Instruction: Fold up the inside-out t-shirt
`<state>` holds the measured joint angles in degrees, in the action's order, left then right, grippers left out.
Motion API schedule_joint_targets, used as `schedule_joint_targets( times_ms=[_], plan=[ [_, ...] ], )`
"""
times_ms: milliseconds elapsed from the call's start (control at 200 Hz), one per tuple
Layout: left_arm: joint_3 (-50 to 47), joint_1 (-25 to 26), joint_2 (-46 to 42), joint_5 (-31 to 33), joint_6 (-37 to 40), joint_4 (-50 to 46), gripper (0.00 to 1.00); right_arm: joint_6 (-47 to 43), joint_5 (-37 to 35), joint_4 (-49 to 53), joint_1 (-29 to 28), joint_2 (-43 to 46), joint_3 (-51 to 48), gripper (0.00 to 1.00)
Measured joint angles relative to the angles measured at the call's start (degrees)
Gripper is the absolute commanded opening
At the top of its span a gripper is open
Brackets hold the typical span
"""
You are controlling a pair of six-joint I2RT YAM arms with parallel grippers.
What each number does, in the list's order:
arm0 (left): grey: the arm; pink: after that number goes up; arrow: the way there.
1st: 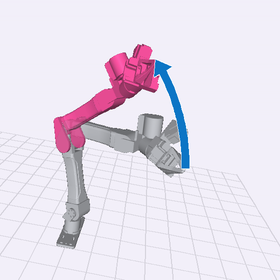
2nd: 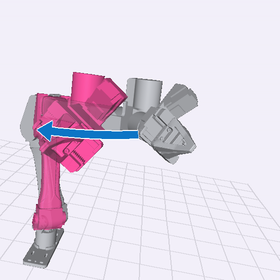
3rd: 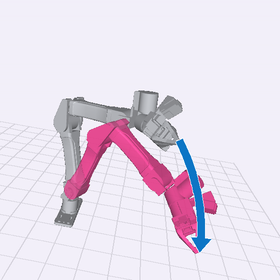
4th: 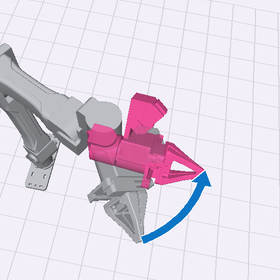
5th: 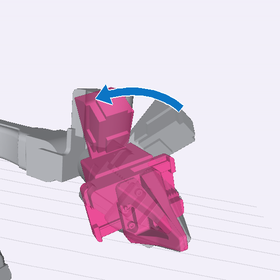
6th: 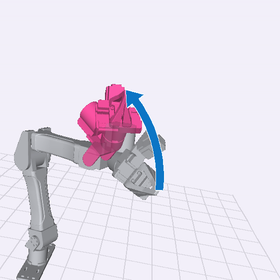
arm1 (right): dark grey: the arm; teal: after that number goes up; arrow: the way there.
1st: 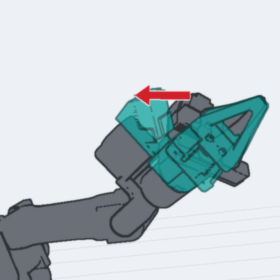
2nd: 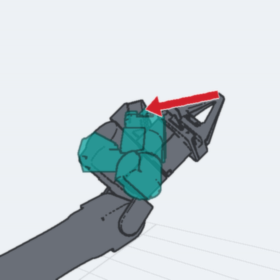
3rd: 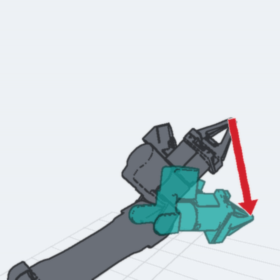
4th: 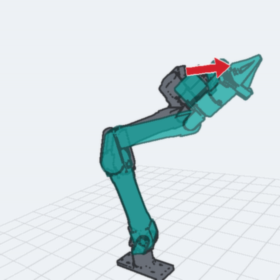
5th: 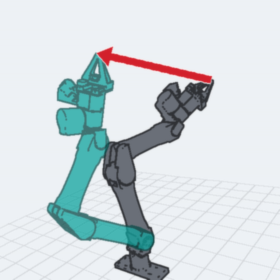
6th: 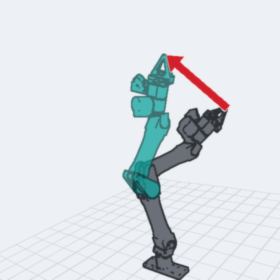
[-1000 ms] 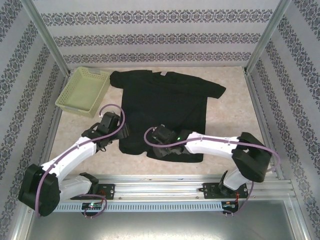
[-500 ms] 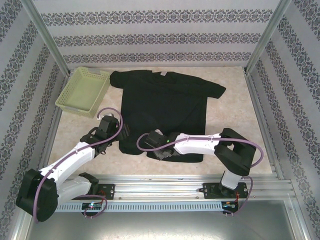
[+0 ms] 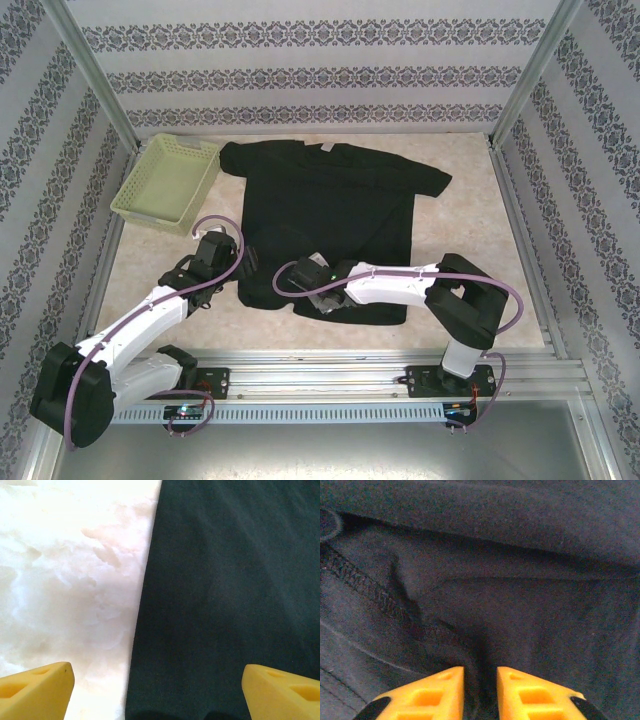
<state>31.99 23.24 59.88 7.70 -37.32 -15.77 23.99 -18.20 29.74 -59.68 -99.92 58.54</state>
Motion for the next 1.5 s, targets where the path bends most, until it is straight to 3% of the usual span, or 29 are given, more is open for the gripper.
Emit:
schedule_joint_targets(
  times_ms=[185,500,929,1064,1144,1309,1499],
  plan=[
    [0.0,0.0,0.0,-0.96,0.7,1.07,0.88,0.9,-2.49,0.22,0.68,0.11,0.31,0.0],
    [-0.26,2.64,-0.15,-3.06,2.25,3.91,0.86,2.89,-11.02,0.17,1.09,9.18,-1.14,0.0],
    [-5.35,24.57,-7.87,1.6,8.44,18.45,0.79,3.04,-13.75,-1.81,3.37,17.81,0.9,0.0],
    [-5.33,33.18,-1.86,0.17,12.17,26.45,0.78,3.06,-12.63,-3.76,4.37,18.53,3.13,0.0],
    [-4.35,35.82,4.76,-1.11,13.62,29.24,0.78,3.06,-12.15,-4.63,4.46,18.53,3.96,0.0],
    [-1.14,36.39,16.35,-1.4,14.78,33.24,0.81,2.73,-12.0,-4.66,5.22,18.69,4.92,0.0],
    [3.06,33.2,26.56,-0.83,14.67,36.26,0.75,2.82,-10.58,-4.79,5.16,21.57,4.66,0.0]
  ],
)
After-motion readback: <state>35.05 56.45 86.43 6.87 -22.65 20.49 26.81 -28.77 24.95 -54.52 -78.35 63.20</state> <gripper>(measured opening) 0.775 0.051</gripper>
